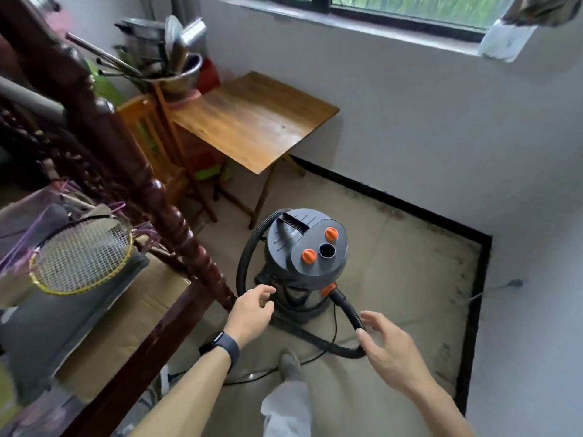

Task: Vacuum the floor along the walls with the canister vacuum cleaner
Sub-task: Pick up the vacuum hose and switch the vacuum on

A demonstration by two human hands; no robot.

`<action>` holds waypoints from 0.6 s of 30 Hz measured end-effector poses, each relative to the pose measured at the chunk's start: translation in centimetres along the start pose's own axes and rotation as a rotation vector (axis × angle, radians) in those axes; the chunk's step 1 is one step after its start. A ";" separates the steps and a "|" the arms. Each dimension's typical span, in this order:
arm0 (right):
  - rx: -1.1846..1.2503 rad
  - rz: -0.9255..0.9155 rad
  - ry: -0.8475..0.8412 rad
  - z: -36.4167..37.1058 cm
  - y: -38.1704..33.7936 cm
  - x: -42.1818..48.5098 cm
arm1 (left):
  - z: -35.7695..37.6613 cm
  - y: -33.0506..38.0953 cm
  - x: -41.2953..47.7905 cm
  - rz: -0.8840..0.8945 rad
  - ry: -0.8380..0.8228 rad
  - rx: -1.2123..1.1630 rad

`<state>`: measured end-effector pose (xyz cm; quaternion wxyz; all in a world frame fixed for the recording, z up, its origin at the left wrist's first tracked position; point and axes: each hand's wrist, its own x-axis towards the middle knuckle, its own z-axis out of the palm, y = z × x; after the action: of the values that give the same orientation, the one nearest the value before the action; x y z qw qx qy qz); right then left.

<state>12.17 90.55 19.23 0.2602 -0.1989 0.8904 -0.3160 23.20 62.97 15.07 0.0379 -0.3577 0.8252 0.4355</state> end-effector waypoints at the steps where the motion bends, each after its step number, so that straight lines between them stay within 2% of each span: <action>1: -0.016 0.003 -0.023 0.0 -0.3 3.0 | -0.1 0.1 2.7 -0.011 -0.003 0.004; 7: -0.100 0.041 -0.124 1.0 -2.6 20.9 | -1.2 1.2 19.2 -0.130 -0.048 0.053; 11: -0.200 -0.033 -0.138 2.8 -3.9 30.9 | -1.4 1.4 28.2 -0.181 -0.084 0.097; 15: -0.427 -0.105 -0.145 6.0 -3.3 39.9 | -0.3 -0.3 36.1 -0.237 -0.057 0.136; 18: -0.626 -0.112 -0.249 9.3 -0.6 44.3 | 1.3 -3.3 40.4 -0.288 -0.063 0.158</action>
<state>-17.00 62.86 -1.45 0.2753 -0.3547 0.8934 -0.0143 -5.02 40.21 -3.20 0.1537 -0.4543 0.7954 0.3706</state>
